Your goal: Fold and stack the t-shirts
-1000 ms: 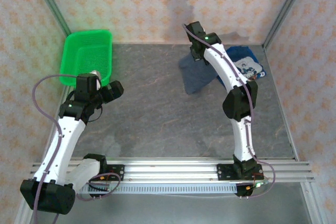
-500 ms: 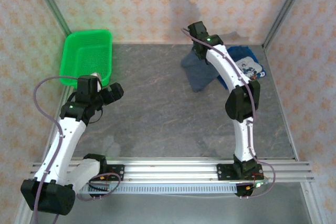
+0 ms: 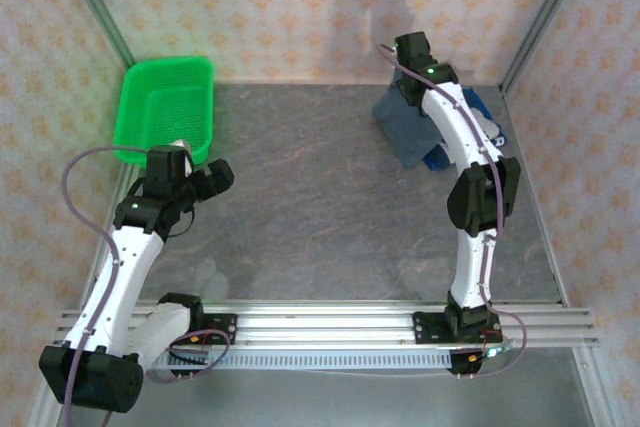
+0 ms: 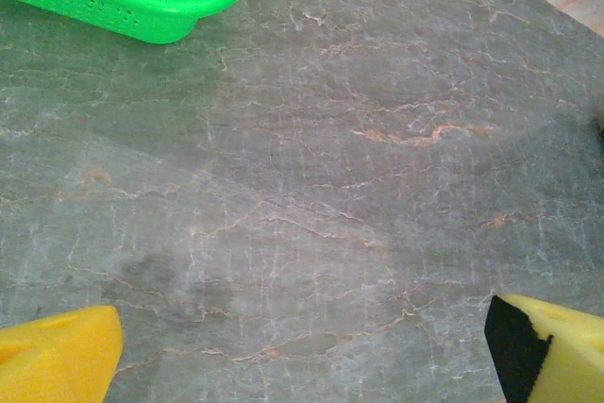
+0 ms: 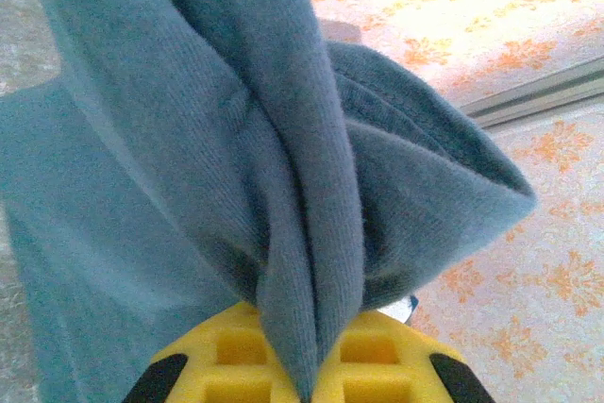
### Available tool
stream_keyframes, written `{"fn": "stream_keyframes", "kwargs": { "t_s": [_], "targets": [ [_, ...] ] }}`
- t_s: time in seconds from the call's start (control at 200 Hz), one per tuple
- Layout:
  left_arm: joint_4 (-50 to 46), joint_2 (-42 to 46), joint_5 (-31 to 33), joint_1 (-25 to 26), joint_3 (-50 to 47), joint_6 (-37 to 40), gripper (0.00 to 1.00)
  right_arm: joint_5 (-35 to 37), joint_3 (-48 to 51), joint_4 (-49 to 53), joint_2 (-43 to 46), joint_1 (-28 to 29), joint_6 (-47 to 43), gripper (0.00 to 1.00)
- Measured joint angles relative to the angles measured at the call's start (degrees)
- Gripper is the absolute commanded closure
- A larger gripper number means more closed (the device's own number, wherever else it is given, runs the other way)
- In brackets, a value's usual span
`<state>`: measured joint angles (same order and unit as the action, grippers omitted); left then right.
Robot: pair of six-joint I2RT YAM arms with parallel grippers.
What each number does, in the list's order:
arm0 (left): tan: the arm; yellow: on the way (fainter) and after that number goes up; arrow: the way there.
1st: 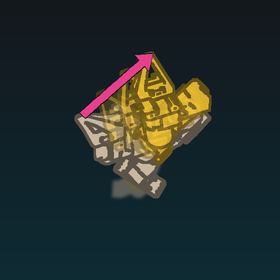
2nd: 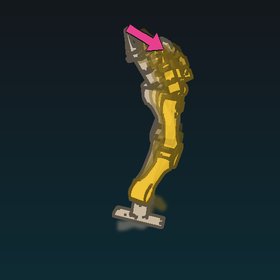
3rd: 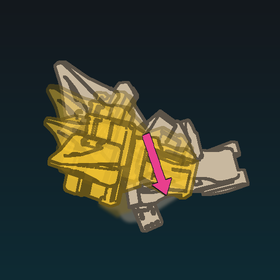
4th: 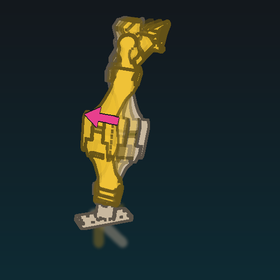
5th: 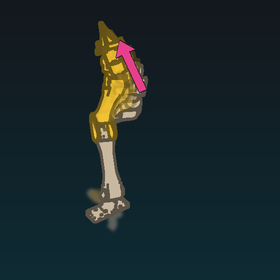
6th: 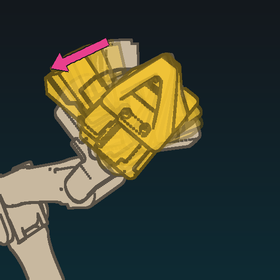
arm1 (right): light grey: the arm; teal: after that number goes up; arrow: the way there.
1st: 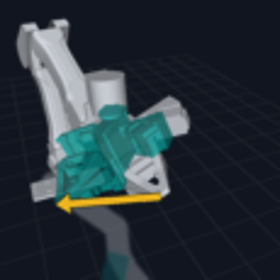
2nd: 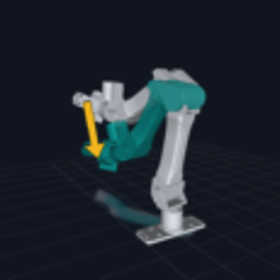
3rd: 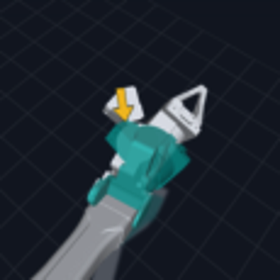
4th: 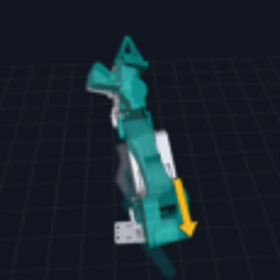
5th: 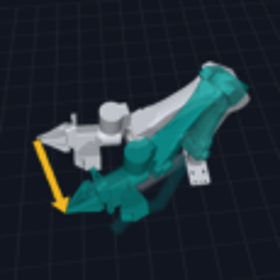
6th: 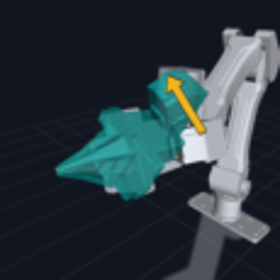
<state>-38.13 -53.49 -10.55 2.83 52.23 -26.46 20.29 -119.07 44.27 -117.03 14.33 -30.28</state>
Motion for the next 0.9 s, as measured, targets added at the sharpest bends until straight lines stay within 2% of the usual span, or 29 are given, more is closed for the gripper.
{"fn": "stream_keyframes", "kwargs": {
  "t_s": [0.435, 0.645, 0.67, 0.751, 0.786, 0.796, 0.861, 0.901],
  "targets": [
    [-1.66, -0.55, 1.16, 0.00, -0.02, 2.05, 0.00, -4.50, 2.16, -4.59, -0.48, -8.37, -0.72, 1.00],
    [-3.65, -0.92, 2.03, 0.00, -0.02, 3.50, 0.00, -5.11, 0.83, -9.53, -6.49, -12.94, -0.63, 0.98],
    [-3.89, -1.03, 2.05, 0.00, -0.02, 3.69, 0.00, -5.09, 0.33, -9.97, -7.54, -13.42, -0.61, 0.94],
    [-4.59, -1.20, 2.08, 0.00, -0.31, 4.13, 0.00, -4.28, -1.01, -12.07, -11.37, -14.95, 0.46, 0.69],
    [-5.05, -1.31, 2.08, 0.00, -0.37, 4.15, 0.00, -3.50, -1.44, -13.09, -12.81, -15.50, 1.05, 0.55],
    [-5.22, -1.36, 2.08, 0.00, -0.39, 4.15, 0.00, -3.17, -1.68, -13.33, -13.27, -15.67, 0.94, 0.48],
    [-5.73, -1.53, 2.01, 0.00, -0.70, 4.33, 0.00, -0.83, -3.54, -14.82, -16.35, -16.94, 2.75, 0.34],
    [-6.25, -1.64, 1.95, 0.00, -0.76, 4.44, 0.00, 0.52, -4.76, -15.23, -17.79, -17.79, 4.04, 0.31]
  ]
}}
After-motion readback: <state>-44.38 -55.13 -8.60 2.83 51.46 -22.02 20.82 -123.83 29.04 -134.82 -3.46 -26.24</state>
